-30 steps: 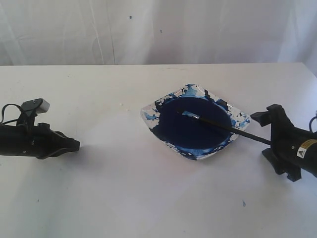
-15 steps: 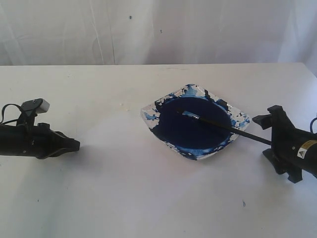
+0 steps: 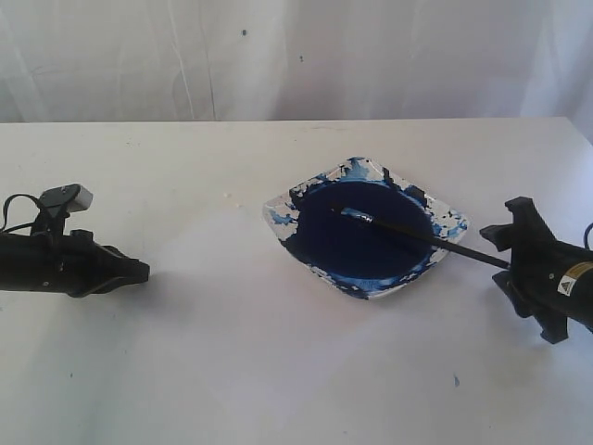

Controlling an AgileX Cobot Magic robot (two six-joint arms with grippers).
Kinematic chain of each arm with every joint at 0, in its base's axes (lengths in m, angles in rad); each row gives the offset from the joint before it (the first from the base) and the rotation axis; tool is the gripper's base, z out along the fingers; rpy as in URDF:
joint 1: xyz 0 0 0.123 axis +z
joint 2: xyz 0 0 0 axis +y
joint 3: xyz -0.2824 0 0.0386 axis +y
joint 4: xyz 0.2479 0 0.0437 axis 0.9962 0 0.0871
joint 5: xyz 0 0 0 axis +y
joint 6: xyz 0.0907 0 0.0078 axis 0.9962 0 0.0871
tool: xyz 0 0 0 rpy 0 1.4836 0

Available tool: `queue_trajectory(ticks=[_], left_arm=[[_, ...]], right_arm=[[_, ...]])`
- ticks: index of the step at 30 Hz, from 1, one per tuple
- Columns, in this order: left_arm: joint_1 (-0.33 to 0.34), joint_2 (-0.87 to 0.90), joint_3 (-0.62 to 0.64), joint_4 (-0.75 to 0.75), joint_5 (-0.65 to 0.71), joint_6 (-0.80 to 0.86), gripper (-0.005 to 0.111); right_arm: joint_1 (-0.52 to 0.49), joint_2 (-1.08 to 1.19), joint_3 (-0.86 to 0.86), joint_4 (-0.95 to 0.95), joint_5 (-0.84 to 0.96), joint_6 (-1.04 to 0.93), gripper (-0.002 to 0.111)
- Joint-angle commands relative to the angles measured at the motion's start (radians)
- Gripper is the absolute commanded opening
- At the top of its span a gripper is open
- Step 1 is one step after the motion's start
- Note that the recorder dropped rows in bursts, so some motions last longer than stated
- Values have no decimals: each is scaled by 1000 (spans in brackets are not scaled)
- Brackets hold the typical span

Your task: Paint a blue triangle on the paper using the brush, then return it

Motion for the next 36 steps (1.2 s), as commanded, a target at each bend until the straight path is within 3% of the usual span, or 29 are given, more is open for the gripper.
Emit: queue_trajectory(ticks=[1, 19, 36], left_arm=[[2, -6, 9, -21, 4, 4, 0], [2, -6, 9, -21, 4, 4, 0], [2, -6, 9, -21, 4, 4, 0]], right_arm=[[1, 3, -1, 6, 0, 1, 55], [1, 3, -1, 94, 61, -3, 17], [1, 3, -1, 143, -34, -81, 13]])
